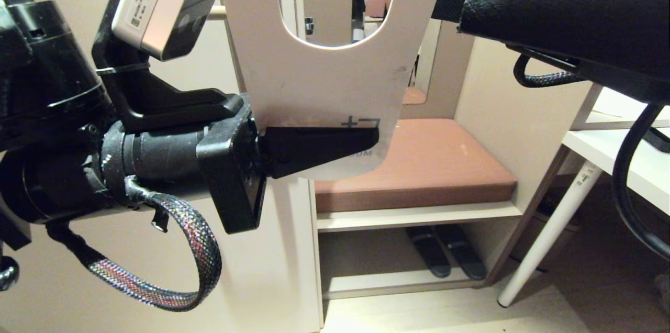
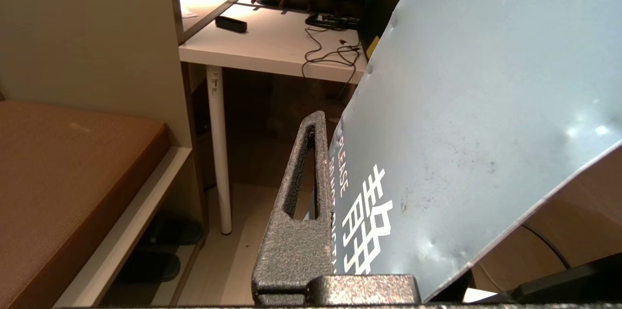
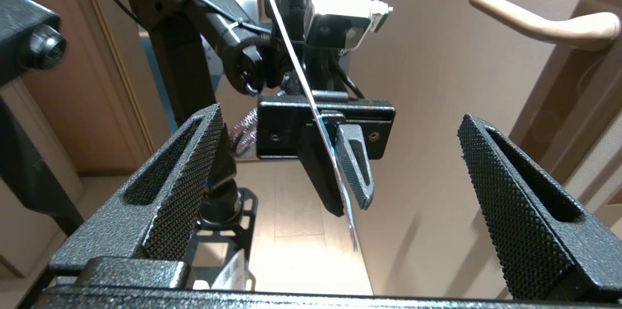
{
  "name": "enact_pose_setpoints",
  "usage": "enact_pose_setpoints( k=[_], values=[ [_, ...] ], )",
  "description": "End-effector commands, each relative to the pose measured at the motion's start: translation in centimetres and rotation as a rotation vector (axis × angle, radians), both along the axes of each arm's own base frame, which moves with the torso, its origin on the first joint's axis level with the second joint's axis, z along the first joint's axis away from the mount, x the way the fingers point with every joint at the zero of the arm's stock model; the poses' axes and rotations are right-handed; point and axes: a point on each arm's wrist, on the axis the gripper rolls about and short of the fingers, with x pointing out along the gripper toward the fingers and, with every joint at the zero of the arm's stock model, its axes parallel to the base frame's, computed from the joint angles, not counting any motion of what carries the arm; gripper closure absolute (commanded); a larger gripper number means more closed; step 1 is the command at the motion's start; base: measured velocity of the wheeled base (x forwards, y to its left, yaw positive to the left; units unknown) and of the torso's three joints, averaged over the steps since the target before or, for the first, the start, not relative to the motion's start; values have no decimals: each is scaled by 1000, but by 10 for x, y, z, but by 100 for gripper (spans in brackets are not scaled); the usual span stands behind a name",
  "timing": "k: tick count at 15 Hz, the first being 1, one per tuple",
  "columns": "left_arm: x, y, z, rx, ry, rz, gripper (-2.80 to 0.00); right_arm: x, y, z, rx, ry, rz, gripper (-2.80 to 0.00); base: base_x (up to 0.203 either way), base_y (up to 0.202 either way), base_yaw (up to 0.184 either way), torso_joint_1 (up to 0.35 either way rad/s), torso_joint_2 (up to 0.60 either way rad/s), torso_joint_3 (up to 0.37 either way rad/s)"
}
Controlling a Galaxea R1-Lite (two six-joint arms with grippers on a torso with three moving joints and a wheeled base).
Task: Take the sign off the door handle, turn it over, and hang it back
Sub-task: Hand it to the other hand, then hang the sign back with the other side facing out
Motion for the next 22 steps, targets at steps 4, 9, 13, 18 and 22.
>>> enact_pose_setpoints(
  k=[4,9,13,18,22],
  values=[
    [9,8,-3,5,6,43,0,-6,-12,4,14,20,-20,-280,0,0,0,0,0,0],
    [14,18,-2,3,5,89,0,-1,-20,4,18,19,-81,-280,0,0,0,0,0,0],
    [8,22,-2,-1,0,89,0,0,-25,5,20,17,-100,0,0,0,0,0,0,0],
    [2,36,-1,-8,-10,121,0,8,-38,-2,24,41,-311,0,0,0,0,0,0,0],
    [-11,45,0,-17,-18,123,0,16,-61,-23,41,37,-530,0,0,0,0,0,0,0]
  ],
)
